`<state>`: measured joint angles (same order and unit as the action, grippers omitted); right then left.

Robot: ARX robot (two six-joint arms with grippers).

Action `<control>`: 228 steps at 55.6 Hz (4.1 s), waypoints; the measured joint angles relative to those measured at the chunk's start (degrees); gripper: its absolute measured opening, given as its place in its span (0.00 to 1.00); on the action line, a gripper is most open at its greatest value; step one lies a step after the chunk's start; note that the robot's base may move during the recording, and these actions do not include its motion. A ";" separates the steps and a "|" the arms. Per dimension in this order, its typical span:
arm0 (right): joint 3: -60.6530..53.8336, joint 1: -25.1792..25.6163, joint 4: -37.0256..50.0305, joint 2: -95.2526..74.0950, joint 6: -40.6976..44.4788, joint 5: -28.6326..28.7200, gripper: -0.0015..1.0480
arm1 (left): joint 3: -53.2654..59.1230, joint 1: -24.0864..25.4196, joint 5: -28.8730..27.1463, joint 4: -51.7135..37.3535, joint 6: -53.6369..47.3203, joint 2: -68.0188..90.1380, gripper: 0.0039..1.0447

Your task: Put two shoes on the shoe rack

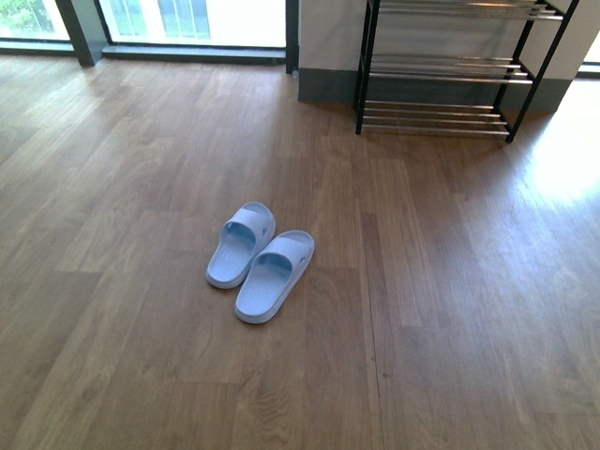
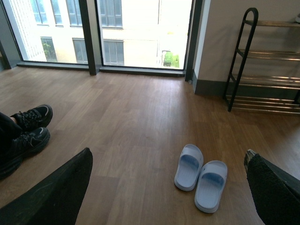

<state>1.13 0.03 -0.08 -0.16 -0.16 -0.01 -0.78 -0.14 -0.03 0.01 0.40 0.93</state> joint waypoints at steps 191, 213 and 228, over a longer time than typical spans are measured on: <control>57.02 -5.05 32.30 -148.06 2.29 0.66 0.91 | 0.00 0.00 0.02 0.02 0.00 0.00 0.91; 75.30 -8.17 26.14 -160.65 -7.06 2.40 0.91 | 0.00 0.00 0.02 0.02 0.00 0.00 0.91; 85.07 -8.52 23.17 -166.81 -8.24 1.46 0.91 | 0.00 0.00 0.02 0.02 0.00 0.00 0.91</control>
<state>86.19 -8.49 23.09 -166.98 -8.40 1.45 -0.78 -0.14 -0.01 0.03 0.40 0.93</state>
